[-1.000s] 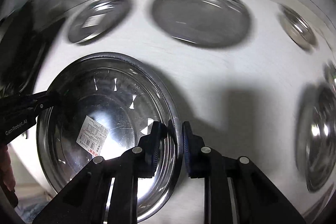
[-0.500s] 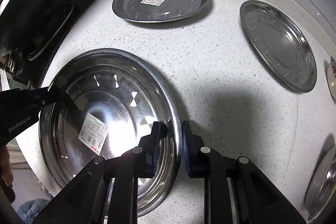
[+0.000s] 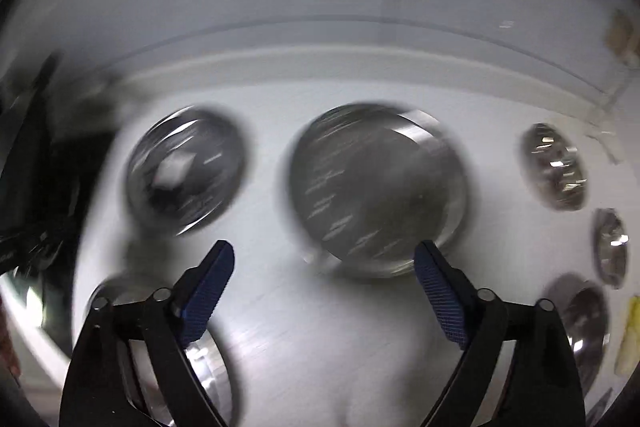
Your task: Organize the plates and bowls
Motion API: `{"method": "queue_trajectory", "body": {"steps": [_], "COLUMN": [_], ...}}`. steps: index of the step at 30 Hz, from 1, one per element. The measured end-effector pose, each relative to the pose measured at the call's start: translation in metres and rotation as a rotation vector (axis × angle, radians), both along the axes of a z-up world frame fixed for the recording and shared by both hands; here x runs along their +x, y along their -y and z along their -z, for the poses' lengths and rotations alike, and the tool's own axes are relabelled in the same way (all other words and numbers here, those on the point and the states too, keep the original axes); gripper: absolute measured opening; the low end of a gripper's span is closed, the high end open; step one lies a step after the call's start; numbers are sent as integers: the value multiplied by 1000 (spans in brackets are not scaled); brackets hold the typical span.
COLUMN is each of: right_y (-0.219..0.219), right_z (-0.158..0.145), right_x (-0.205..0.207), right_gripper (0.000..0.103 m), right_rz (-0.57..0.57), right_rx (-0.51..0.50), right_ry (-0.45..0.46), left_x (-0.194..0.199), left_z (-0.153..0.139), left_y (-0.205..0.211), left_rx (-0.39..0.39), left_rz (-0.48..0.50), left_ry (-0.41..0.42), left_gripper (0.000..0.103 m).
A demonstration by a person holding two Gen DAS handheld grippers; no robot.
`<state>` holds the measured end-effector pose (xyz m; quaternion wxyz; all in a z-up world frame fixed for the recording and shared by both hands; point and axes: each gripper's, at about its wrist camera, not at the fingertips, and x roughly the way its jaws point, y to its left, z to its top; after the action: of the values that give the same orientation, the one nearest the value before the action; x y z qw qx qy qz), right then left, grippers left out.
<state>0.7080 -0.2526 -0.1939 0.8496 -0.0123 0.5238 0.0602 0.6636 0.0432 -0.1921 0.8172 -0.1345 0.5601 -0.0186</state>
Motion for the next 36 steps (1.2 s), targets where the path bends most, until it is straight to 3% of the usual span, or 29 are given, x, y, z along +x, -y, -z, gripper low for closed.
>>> {"method": "queue_trajectory", "body": {"steps": [5, 9, 16, 21, 28, 29, 30, 31, 32, 36], "right_y": [53, 73, 101, 108, 101, 97, 93, 88, 83, 75], "right_z": [8, 31, 82, 90, 111, 110, 109, 105, 102, 110], "right_x": [26, 45, 54, 58, 63, 62, 61, 59, 57, 48], "right_gripper": [90, 90, 90, 90, 91, 89, 79, 41, 16, 15], "right_rz": [126, 182, 240, 248, 233, 219, 205, 189, 179, 163], "right_rx": [-23, -27, 23, 98, 128, 107, 92, 66, 48, 59], "right_ry": [-28, -69, -142, -174, -209, -199, -190, -169, -165, -190], "left_x": [92, 145, 171, 177, 188, 188, 187, 188, 184, 172], "left_z": [23, 58, 95, 109, 136, 136, 136, 139, 138, 135], "left_y": [90, 120, 144, 160, 164, 164, 165, 167, 168, 170], "left_rx": [-24, -34, -10, 36, 75, 75, 80, 86, 93, 121], "left_rz": [172, 178, 181, 172, 160, 158, 164, 178, 182, 186], "left_ry": [-23, -93, -168, -169, -203, -179, -177, -183, -174, -159], "left_gripper": [29, 29, 29, 29, 28, 28, 17, 13, 12, 12]}}
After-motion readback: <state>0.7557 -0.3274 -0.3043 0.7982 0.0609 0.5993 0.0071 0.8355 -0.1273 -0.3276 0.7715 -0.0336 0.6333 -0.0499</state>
